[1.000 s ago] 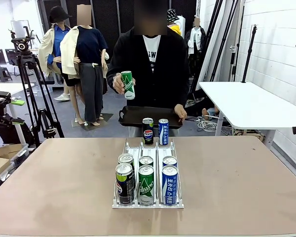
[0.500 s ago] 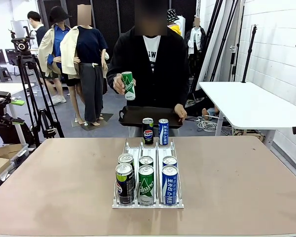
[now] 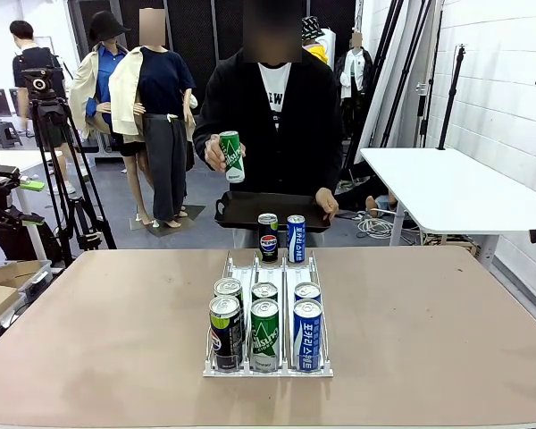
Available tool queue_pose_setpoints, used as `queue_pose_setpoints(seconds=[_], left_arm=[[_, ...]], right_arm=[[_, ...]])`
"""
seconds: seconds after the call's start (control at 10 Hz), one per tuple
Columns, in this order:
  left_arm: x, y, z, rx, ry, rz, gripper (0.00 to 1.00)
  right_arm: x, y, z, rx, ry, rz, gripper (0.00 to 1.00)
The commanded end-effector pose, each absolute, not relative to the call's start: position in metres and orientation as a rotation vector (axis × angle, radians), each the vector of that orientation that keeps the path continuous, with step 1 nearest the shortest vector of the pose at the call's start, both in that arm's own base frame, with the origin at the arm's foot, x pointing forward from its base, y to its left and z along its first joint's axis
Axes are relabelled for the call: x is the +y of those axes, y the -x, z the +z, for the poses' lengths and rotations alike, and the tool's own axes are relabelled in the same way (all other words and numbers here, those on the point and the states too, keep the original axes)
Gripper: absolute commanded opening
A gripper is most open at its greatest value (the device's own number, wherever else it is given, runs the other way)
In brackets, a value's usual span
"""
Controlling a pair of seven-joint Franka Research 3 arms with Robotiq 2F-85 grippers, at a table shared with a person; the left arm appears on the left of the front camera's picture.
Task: Retrieve and hand over the desired beverage to the person.
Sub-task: Pick up a can of the same type that the person held from the Automatic Can Dispenser.
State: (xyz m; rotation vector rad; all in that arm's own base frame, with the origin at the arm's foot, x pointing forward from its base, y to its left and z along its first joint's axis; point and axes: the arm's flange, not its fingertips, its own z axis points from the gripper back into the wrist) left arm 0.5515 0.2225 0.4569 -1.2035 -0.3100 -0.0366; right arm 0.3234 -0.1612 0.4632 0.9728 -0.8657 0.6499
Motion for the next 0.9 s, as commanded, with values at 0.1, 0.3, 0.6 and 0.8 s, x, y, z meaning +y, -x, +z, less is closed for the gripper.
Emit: queue_pose_setpoints(seconds=[0.1, 0.3, 0.6, 0.8], left_arm=[[0.2226, -0.5517, 0.4575, -0.310, 1.201, -0.031, 1.00], [0.2226, -0.5517, 0.4575, -0.310, 1.201, -0.031, 1.00], [0.2226, -0.5517, 0.4575, -0.310, 1.201, -0.031, 1.00], [0.2226, -0.5517, 0.4575, -0.310, 1.201, -0.031, 1.00]], right_arm=[[-0.1609, -0.3247, 0.4631, -0.872, -0.982, 0.645, 1.00], [-0.1609, -0.3247, 0.4631, -0.872, -0.982, 0.645, 1.00], [-0.1609, -0.3247, 0.4631, -0.872, -0.982, 0.645, 1.00], [-0.1609, -0.3247, 0.4631, -0.872, -0.982, 0.645, 1.00]])
